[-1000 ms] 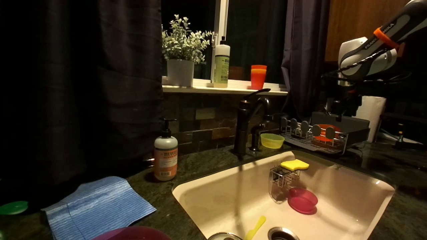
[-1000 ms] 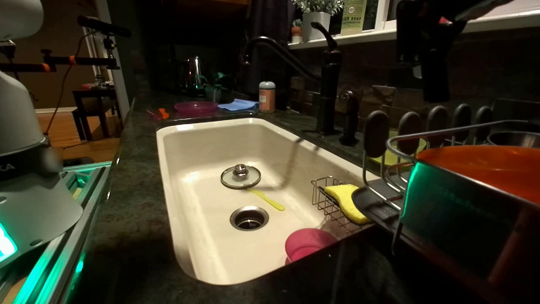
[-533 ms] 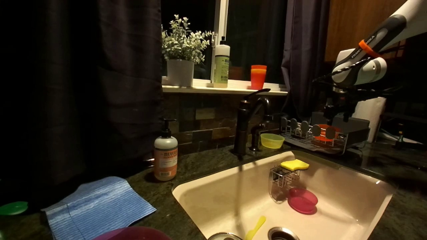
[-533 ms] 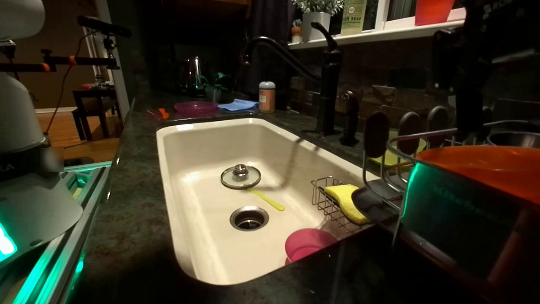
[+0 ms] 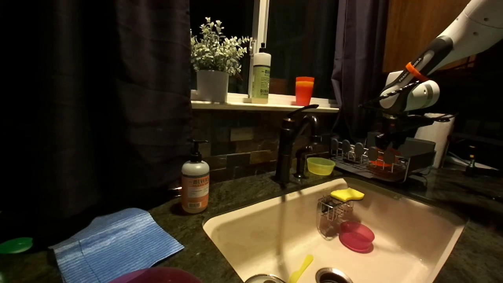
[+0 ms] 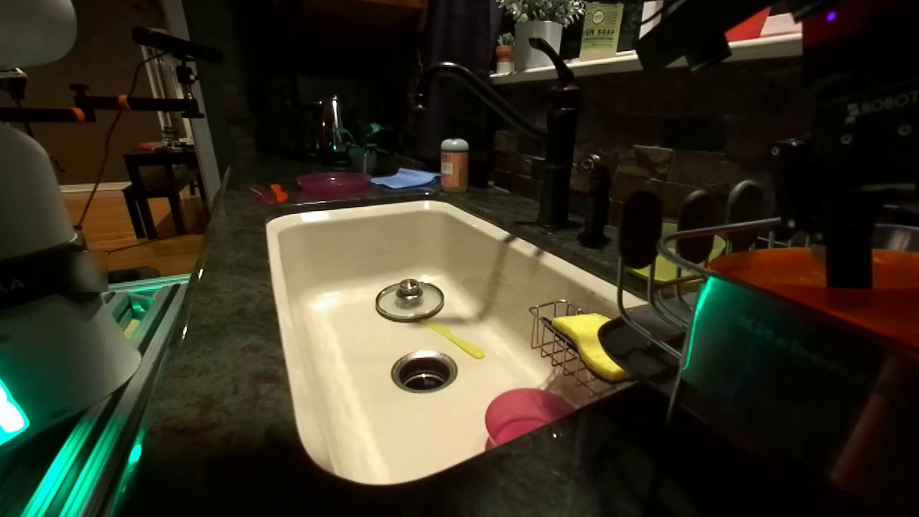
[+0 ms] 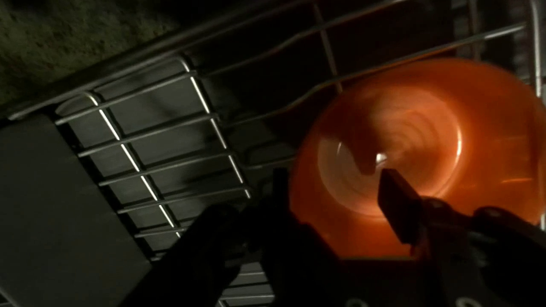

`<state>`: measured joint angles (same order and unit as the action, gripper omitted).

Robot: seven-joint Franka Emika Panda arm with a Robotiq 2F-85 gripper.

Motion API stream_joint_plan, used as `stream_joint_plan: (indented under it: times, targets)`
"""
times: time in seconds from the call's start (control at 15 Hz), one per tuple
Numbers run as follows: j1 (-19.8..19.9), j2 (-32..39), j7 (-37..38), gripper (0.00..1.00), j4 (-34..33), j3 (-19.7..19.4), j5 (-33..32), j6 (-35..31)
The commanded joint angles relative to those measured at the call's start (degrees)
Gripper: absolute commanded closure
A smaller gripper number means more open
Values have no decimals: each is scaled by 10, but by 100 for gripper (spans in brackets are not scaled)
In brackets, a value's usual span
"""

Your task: Put the orange bowl side down on the plate rack

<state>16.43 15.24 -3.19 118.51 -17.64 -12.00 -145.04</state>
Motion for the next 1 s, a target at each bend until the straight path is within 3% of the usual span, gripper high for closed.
stream_joint_plan:
  times: [0.0,0.27,0.67,0.93]
  targets:
    - [2,8,6,73,-12,3,9,-12]
    - [-5,-18,14,100,-9,-4,-11,2]
    - [-40,-79,89,99,10,-25,-172,15]
    - [-63,-114,185,99,24,-17,-350,18]
